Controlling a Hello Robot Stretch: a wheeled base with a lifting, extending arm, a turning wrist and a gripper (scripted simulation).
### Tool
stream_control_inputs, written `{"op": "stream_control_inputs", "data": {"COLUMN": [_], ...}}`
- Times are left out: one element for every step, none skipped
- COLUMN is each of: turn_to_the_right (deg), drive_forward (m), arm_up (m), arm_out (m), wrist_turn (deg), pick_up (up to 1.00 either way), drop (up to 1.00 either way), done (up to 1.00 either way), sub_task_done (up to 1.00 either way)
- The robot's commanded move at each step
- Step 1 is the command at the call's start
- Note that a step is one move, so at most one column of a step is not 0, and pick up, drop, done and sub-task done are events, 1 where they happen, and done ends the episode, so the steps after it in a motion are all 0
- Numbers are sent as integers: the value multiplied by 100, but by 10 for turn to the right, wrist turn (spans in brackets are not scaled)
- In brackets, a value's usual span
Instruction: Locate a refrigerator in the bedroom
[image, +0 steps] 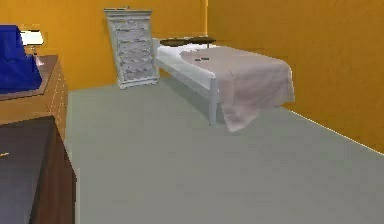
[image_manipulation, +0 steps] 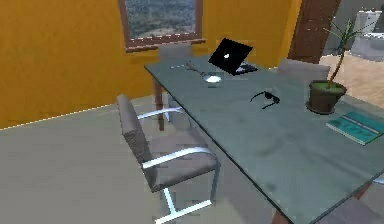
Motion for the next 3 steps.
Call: {"op": "stream_control_inputs", "data": {"turn_to_the_right": [0,450,150], "drive_forward": [30,0,0], "arm_up": [0,0,0], "arm_out": [0,0,0], "wrist_turn": [0,0,0], "pick_up": [0,0,0], "drop": [0,0,0], "done": [0,0,0], "sub_task_done": [0,0,0]}}
